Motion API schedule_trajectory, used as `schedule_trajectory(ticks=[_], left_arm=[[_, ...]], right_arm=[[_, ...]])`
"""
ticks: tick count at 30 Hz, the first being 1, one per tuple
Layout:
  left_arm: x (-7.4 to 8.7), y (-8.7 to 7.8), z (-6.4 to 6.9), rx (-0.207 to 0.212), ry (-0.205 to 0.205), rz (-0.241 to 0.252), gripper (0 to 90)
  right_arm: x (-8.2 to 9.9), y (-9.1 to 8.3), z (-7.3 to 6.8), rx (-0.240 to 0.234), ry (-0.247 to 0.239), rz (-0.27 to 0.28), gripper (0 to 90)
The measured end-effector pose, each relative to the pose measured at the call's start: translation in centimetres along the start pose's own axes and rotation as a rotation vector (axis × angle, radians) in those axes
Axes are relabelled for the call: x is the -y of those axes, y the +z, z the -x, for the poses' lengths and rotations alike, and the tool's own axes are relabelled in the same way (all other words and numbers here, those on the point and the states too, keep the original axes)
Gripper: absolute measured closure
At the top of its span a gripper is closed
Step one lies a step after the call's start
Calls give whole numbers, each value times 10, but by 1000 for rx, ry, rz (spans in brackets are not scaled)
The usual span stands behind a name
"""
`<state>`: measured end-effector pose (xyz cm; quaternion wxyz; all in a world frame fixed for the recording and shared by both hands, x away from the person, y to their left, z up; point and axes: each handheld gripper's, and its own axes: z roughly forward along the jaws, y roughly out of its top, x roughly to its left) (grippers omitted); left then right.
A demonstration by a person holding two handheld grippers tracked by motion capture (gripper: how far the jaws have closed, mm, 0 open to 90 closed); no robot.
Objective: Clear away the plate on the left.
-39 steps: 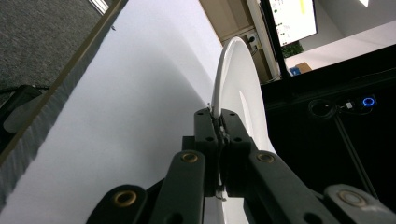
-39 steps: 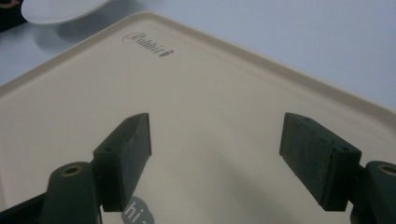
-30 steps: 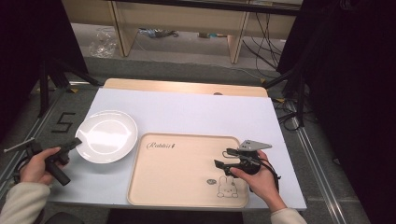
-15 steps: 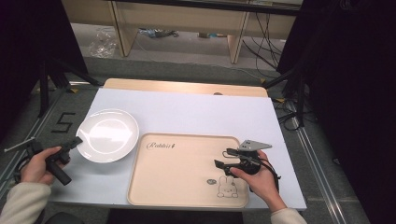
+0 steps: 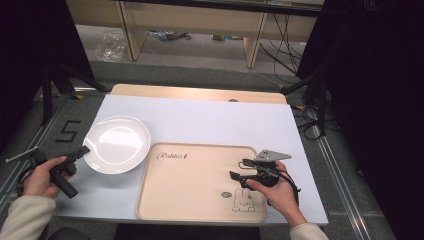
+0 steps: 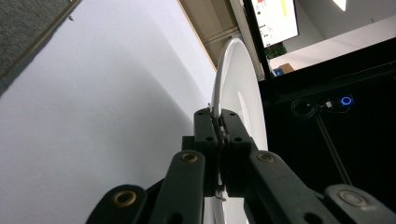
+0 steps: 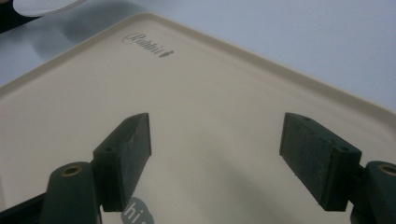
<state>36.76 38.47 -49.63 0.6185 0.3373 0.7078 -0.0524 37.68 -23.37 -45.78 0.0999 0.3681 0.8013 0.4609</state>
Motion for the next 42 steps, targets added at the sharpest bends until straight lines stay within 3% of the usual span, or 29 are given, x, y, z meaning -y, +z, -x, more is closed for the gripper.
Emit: schedule_trajectory(ticks=[42], left_arm=[[13,9,15,37,13,-45,865]], right_arm=[[0,-1,0,-6,5,-15,258]])
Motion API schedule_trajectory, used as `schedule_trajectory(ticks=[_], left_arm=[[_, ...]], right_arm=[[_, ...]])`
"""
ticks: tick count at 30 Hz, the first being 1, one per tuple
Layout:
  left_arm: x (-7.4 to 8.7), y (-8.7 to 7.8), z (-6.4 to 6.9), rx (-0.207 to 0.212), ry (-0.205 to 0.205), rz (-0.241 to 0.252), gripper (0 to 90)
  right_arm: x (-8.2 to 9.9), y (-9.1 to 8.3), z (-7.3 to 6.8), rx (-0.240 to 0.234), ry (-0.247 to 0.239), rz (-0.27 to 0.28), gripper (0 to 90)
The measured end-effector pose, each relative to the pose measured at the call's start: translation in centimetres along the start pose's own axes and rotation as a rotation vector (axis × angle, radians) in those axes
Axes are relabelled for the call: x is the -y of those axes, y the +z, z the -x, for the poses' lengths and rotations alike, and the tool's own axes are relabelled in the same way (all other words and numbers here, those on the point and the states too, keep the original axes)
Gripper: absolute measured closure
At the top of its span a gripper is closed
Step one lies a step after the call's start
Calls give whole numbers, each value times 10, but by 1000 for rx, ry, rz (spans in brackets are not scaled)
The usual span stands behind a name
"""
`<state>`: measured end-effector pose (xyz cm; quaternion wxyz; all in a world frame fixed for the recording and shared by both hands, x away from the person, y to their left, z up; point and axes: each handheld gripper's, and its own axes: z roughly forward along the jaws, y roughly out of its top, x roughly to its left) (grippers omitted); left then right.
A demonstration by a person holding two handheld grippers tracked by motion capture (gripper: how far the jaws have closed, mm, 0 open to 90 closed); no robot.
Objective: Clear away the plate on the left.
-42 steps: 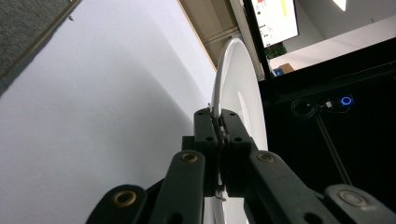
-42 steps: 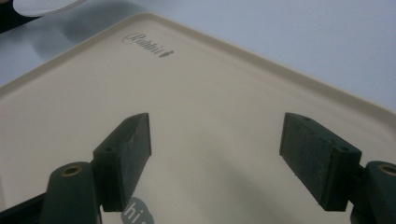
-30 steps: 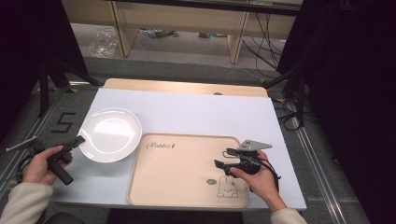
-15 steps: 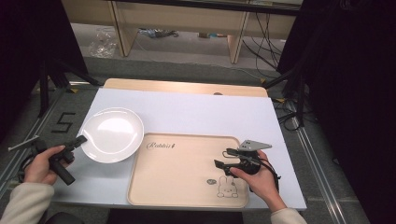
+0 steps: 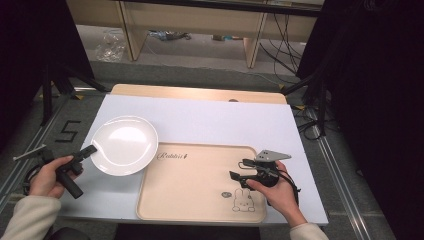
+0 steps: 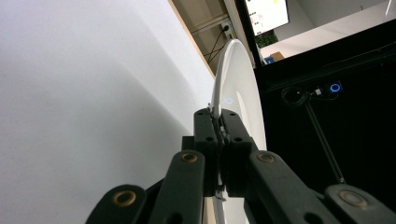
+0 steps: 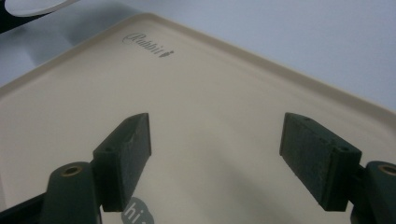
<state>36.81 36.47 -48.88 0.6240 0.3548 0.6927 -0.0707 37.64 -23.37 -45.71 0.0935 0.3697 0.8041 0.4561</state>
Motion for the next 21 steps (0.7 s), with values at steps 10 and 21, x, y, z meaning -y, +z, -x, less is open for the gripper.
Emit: schedule_trajectory(ticks=[10,21], left_arm=[[4,3,4,6,3,-11,863],[5,4,5,11,6,-16,861]], right_arm=[[0,0,0,-2,3,0,258],[0,0,0,3,1,0,258]])
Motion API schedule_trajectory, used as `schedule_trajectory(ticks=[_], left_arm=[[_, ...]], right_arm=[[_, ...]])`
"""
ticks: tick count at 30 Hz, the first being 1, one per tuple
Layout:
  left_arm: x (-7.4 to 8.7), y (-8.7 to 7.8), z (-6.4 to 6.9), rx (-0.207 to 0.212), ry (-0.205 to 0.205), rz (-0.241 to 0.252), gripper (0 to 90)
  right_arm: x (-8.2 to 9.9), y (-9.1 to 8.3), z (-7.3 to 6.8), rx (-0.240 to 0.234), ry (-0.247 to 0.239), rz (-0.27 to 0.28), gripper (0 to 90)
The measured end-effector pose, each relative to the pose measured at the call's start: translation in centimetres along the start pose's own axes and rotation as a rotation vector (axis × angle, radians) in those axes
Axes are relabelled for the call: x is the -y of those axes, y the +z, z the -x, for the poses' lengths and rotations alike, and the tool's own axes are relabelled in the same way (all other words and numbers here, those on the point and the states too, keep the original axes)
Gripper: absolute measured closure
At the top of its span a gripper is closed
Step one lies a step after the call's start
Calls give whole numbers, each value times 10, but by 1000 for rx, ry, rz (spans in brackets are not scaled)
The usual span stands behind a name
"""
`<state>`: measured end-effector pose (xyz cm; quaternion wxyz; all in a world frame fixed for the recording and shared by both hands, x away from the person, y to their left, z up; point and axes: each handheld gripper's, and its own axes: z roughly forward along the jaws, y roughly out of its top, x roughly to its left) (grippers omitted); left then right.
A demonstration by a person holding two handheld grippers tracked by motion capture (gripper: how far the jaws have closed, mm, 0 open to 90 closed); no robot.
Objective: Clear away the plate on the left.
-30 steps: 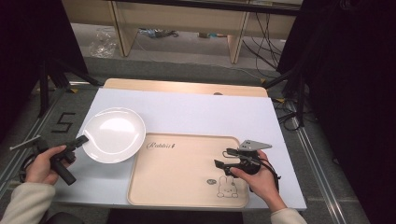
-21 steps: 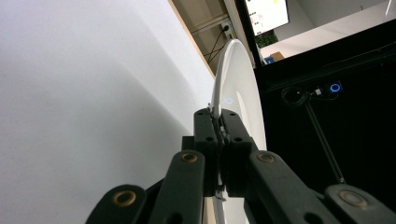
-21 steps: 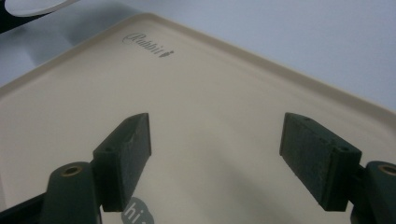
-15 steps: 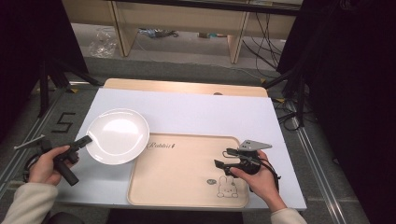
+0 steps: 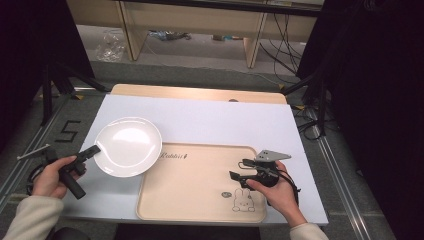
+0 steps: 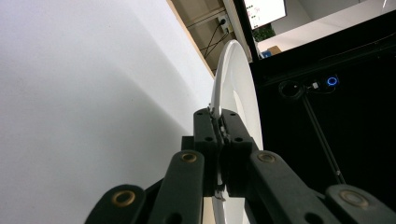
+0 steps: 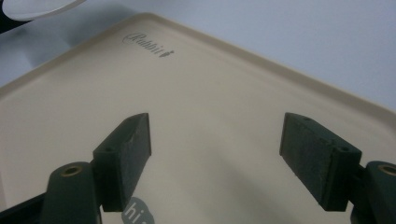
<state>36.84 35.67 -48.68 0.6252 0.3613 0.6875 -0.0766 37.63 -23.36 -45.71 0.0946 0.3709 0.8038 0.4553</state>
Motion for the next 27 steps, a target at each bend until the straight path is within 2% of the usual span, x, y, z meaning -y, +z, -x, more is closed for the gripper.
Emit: schedule_trajectory(ticks=[2,5,27], left_arm=[[0,0,0,1,2,-2,860],[1,1,0,1,4,-5,860],[5,5,5,10,7,-13,861]], right_arm=[[0,0,1,-14,-2,0,258],[0,0,0,-2,2,-1,258],[0,0,0,-1,1,0,257]])
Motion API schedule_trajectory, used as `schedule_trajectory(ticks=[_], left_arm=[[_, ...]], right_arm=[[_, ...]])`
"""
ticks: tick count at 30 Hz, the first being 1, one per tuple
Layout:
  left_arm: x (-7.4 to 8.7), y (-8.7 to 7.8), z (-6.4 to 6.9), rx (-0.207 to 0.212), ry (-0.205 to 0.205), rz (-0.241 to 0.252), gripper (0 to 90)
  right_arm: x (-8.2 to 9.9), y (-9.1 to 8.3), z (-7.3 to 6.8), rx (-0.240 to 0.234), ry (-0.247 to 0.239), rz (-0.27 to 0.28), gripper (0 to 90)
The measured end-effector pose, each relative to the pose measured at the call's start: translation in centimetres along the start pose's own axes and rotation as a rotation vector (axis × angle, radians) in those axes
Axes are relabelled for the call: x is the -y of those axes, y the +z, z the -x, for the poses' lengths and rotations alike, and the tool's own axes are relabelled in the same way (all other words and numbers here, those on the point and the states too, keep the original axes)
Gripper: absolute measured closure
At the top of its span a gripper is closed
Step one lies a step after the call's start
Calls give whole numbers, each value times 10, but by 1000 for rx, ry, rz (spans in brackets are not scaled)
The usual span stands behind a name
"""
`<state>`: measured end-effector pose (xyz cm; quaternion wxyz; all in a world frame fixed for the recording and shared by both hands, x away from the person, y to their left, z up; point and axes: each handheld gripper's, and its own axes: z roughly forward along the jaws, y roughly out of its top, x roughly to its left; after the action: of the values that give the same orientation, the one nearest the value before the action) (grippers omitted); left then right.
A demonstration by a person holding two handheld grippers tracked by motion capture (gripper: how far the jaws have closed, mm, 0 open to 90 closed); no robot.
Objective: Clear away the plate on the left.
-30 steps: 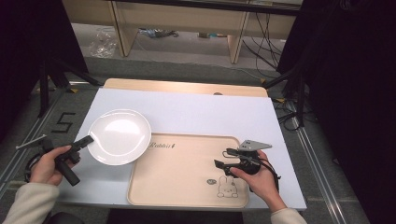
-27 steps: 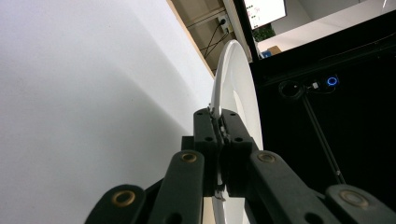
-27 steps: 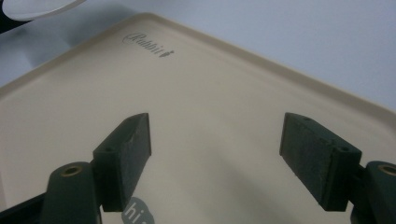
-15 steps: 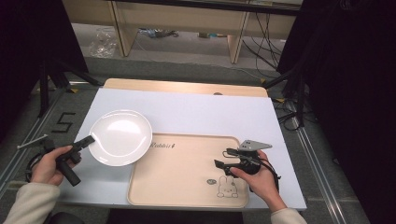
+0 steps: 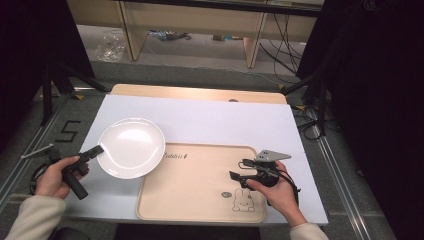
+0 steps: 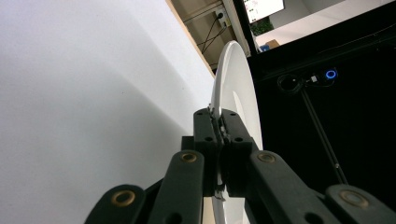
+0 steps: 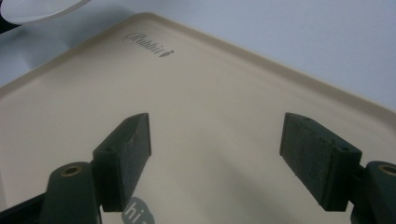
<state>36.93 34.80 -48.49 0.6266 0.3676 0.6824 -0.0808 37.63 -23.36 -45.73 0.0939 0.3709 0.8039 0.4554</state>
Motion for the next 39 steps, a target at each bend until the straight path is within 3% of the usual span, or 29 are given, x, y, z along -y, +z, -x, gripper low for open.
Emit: schedule_trajectory(ticks=[39], left_arm=[[8,8,6,18,5,-29,860]], right_arm=[[0,1,0,0,-1,3,257]])
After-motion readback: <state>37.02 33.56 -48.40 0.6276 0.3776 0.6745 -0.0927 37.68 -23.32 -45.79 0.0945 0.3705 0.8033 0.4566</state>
